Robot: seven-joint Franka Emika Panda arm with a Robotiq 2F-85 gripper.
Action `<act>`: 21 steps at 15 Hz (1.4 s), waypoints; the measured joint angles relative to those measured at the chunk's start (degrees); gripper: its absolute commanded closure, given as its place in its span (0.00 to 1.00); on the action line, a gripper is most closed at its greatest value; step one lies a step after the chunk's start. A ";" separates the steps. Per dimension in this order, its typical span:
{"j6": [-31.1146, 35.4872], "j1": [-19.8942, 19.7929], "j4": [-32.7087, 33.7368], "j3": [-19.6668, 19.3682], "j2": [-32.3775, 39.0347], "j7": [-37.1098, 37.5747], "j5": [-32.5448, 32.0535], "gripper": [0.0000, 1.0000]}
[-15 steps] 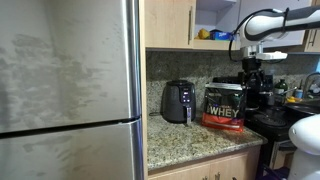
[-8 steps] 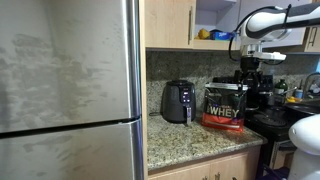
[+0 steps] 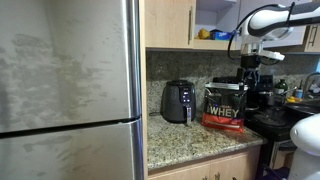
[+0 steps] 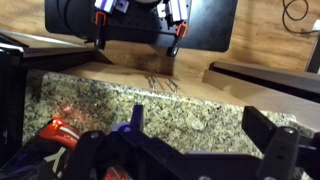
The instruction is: Pull the food basket out of the air fryer
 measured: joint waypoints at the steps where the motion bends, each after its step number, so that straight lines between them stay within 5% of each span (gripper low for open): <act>1: 3.80 -0.01 -0.38 0.01 -0.22 0.07 0.00 0.00; 8: 31.26 0.60 -5.61 0.03 -1.41 -0.89 0.12 0.00; 18: 28.96 4.57 -5.91 -2.66 -1.93 -4.93 2.45 0.00; 21: 34.59 5.61 -6.23 -3.33 -1.93 -5.85 2.96 0.00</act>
